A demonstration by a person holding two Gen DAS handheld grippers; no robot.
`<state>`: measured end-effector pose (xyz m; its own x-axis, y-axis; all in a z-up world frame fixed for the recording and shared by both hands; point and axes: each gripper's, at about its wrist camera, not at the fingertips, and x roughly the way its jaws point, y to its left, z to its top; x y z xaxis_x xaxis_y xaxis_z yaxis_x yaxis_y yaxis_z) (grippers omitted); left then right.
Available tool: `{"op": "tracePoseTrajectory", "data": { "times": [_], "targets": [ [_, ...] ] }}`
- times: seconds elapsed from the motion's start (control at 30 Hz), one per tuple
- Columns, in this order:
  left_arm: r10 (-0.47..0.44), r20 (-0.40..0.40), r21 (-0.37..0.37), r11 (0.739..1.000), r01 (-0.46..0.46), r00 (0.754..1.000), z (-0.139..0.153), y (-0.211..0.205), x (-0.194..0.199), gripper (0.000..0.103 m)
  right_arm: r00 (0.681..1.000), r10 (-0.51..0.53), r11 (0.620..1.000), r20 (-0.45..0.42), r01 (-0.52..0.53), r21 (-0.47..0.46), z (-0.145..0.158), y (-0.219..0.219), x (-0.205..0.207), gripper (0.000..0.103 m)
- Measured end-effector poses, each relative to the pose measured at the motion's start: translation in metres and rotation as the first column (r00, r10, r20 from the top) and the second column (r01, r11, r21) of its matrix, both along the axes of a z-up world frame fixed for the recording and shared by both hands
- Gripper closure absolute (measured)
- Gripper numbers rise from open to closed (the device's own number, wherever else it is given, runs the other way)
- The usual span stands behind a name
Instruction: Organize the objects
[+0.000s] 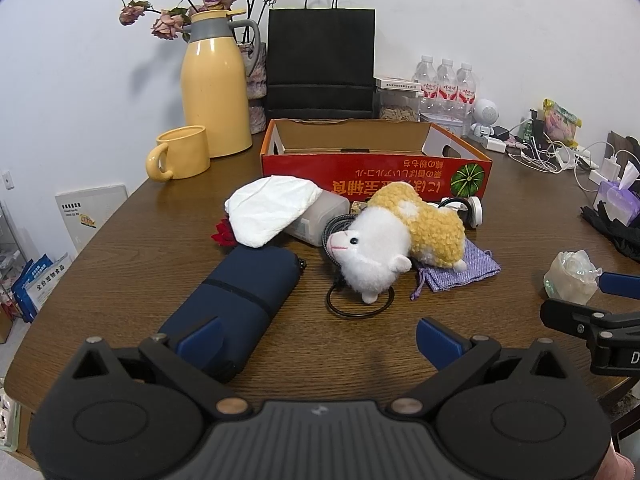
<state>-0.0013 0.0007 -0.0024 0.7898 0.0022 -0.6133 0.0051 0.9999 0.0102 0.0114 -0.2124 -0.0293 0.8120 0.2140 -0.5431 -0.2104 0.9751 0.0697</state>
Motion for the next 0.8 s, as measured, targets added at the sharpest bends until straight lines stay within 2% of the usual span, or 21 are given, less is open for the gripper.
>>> {"op": "tracePoseTrajectory", "data": {
  "times": [0.8],
  "targets": [
    [0.001,-0.003,0.001,1.000,-0.001,1.000,-0.0016,0.0020,0.0012,0.000,1.000,-0.001,1.000,-0.001,0.001,0.000,-0.0006,-0.0003,0.0001,0.000]
  ]
}}
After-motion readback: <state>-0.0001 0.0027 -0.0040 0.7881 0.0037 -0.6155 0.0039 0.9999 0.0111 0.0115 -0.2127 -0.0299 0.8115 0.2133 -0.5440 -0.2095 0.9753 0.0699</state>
